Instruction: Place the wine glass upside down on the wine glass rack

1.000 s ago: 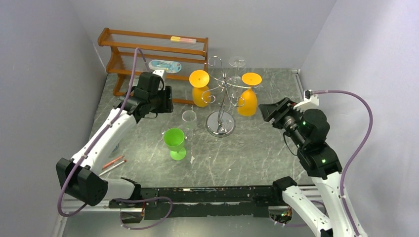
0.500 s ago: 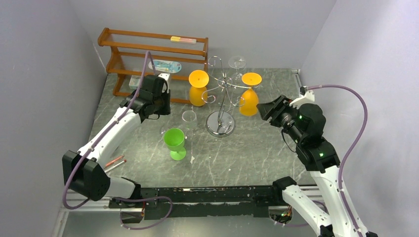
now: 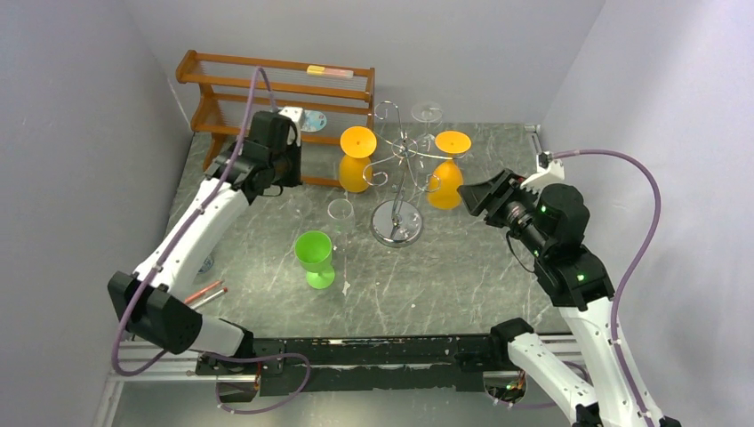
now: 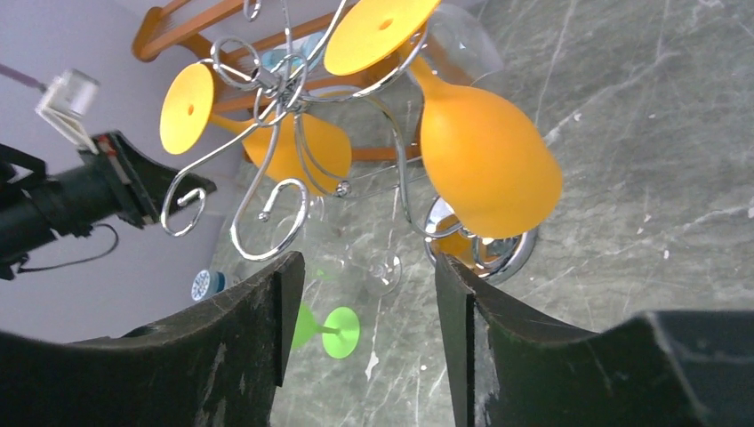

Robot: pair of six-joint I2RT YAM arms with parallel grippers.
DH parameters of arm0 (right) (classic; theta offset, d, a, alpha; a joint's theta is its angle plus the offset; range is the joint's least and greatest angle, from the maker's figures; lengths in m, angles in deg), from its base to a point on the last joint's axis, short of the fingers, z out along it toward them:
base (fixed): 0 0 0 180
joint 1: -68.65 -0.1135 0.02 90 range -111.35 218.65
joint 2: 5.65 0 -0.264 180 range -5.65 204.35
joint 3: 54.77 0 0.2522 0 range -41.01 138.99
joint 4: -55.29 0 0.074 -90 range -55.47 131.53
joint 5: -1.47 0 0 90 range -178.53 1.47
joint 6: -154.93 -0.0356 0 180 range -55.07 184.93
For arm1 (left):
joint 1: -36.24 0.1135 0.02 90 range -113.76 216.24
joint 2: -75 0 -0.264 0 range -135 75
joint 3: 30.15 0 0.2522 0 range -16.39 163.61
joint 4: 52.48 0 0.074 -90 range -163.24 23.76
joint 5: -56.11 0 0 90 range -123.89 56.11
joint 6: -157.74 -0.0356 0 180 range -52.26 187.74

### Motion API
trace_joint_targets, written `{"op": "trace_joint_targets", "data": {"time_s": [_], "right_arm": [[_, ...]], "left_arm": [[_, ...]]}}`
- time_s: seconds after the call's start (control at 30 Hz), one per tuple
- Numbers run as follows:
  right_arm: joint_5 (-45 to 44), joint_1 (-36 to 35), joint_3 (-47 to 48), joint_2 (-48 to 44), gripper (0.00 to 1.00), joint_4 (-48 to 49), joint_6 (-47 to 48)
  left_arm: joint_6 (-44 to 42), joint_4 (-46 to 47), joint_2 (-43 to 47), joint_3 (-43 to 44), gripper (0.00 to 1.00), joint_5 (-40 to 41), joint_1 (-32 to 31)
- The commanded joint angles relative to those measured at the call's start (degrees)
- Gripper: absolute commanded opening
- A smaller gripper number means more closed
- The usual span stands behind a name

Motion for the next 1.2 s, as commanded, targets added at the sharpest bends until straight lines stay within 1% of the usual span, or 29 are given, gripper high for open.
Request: {"op": "trace_joint_targets", "data": {"time_s": [0.0, 0.1, 0.2, 0.27, 0.33, 0.4, 0.5, 0.6, 0.7, 0.83, 0.93, 1.1, 1.17], "right_arm": [[3.47, 0.12, 2.61, -0.19, 0.61, -1.09, -1.12], [5.6, 0.09, 4.51, 0.6, 0.63, -0.53, -2.28], [10.45, 0.1, 6.13, 1.85, 0.63, 0.47, -3.72], [12.69, 0.07, 7.36, 2.07, 0.64, 1.74, -3.73], [13.95, 0.09, 8.8, 2.2, 0.65, 2.52, -3.63], [15.37, 0.12, 9.62, 2.35, 0.66, 4.31, -4.34], [19.25, 0.09, 10.16, 3.81, 0.66, 8.63, -5.78], [22.73, 0.09, 12.0, 6.43, 0.66, 12.38, -7.37], [23.7, 0.13, 14.26, 8.36, 0.66, 17.04, -9.41], [23.3, 0.11, 18.03, 12.0, 0.67, 20.67, -11.41], [22.13, 0.06, 18.59, 14.07, 0.68, 24.76, -13.59], [18.48, -0.08, 15.84, 16.08, 0.69, 36.25, -19.1], [16.3, -0.6, 15.0, 17.4, 0.7, 40.01, -21.0]], "left_arm": [[1.68, -3.38, 5.52, 8.61, 0.05, 2.46, 0.39], [3.29, -6.1, 7.4, 13.61, 0.05, 3.3, 0.37], [5.14, -7.66, 9.61, 18.41, 0.05, 3.65, 0.39], [6.71, -7.29, 11.82, 20.94, 0.05, 2.77, 0.43], [9.37, -4.83, 15.88, 21.24, 0.05, 1.44, 0.39], [12.55, 0.42, 20.35, 19.28, 0.05, 0.02, 0.39], [17.24, 10.8, 26.36, 14.53, 0.05, -3.02, 0.39], [22.27, 19.95, 28.7, 11.24, 0.05, -6.56, 0.38], [27.18, 29.41, 29.04, 8.11, 0.05, -10.31, 0.37], [34.79, 41.72, 27.59, 3.32, 0.05, -14.58, 0.39], [42.53, 52.96, 24.23, -0.81, 0.05, -17.51, 0.33], [50.59, 66.75, 18.18, -4.72, 0.05, -17.5, -0.1], [52.24, 70.77, 15.84, -5.32, 0.05, -16.43, -2.06]]}}
